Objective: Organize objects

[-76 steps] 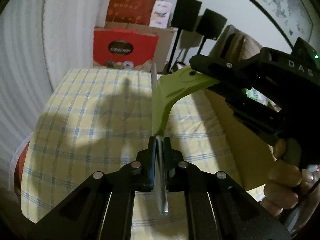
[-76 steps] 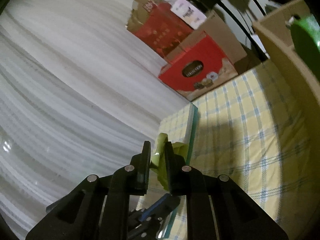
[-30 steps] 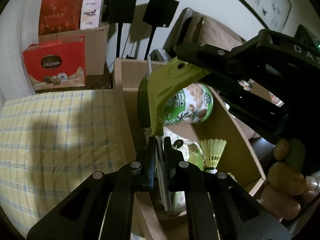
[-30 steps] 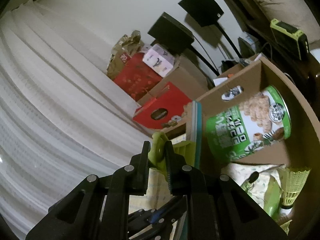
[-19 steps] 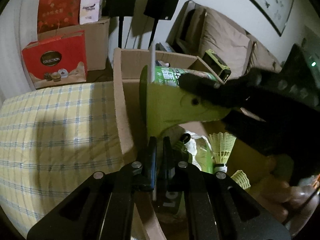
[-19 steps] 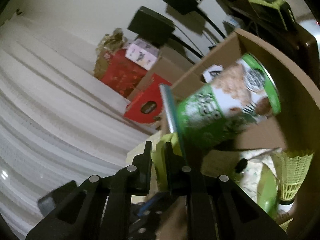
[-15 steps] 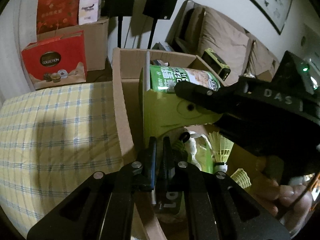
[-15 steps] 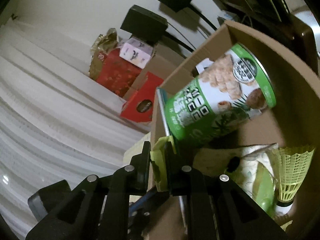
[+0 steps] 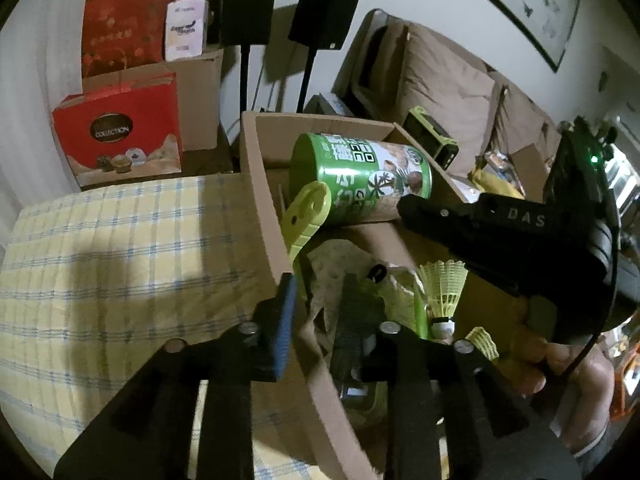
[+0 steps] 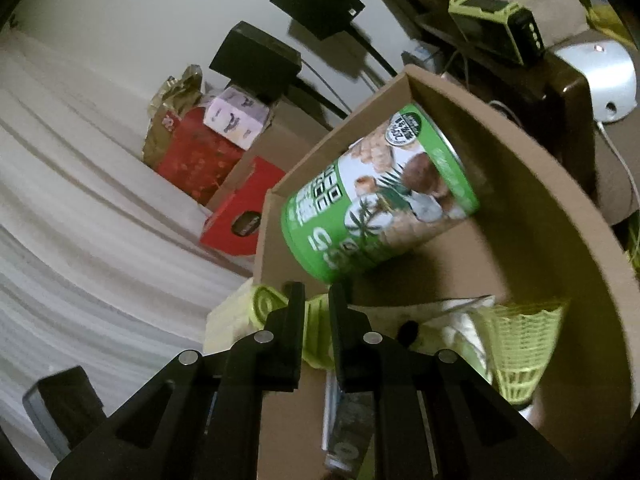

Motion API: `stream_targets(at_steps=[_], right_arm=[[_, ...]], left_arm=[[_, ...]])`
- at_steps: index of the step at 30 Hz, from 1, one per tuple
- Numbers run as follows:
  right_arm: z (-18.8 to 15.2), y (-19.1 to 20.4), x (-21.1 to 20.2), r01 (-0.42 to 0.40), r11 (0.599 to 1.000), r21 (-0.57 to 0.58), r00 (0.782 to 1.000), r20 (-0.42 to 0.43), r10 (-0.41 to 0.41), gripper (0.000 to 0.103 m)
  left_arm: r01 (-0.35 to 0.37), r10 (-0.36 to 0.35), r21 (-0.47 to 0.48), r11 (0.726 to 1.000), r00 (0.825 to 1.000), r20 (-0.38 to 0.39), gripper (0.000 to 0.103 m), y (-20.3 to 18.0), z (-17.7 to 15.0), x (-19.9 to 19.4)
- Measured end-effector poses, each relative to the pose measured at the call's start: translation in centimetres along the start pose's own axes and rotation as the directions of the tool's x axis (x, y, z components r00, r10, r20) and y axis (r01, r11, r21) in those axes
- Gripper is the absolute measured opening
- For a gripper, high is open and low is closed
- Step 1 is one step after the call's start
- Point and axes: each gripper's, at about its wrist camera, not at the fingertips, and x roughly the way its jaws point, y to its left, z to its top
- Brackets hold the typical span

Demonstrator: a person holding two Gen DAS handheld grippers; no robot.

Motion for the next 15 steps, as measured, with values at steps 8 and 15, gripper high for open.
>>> stream_targets(at_steps=[8, 15], right_arm=[[-2.0, 2.6, -1.5, 0.083, 0.987, -0.136, 0.997, 0.023, -0.080, 0.040], [-5.0, 5.6, -2.3, 0.190, 0.943, -0.275, 0.982, 0.068, -0.178, 0.060]], left_arm=[[-0.028, 0.028, -0.003, 1.000, 0.999, 0.016, 0.051, 2.2, -1.1, -2.4], [-0.093, 0.093, -0.007, 0.996, 0.995, 0.036, 0.070, 4.2, -2.2, -4.4]])
